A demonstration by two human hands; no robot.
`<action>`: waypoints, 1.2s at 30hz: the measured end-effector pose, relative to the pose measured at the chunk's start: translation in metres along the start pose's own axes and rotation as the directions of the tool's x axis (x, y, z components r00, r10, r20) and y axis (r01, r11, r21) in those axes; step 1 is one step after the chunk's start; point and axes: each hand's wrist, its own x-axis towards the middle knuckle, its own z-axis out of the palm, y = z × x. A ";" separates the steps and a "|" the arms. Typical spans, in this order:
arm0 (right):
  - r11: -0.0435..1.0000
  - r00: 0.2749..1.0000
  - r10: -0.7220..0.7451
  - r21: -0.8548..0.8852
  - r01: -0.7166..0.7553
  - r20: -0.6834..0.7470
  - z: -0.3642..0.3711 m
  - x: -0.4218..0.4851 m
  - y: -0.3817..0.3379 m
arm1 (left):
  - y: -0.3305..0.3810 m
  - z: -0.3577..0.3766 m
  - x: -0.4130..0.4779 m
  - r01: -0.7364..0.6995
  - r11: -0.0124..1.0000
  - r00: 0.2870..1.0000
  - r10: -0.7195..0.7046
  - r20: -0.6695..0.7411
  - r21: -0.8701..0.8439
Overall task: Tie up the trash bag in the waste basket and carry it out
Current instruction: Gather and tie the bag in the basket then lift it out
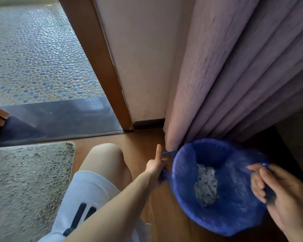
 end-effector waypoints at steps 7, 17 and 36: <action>0.991 0.990 -0.097 -0.102 0.087 -0.100 0.004 -0.001 -0.024 | 0.024 0.006 -0.064 -0.549 0.775 0.835 0.498 0.235 0.313; 0.913 0.928 -0.221 -0.397 0.089 -0.299 0.014 0.000 -0.020 | 0.028 0.055 -0.103 -0.751 0.558 0.658 0.590 0.469 0.352; 0.724 0.903 -0.426 -0.580 0.374 0.050 0.019 -0.046 -0.080 | 0.040 0.050 -0.187 -0.788 0.603 0.520 0.545 0.658 0.123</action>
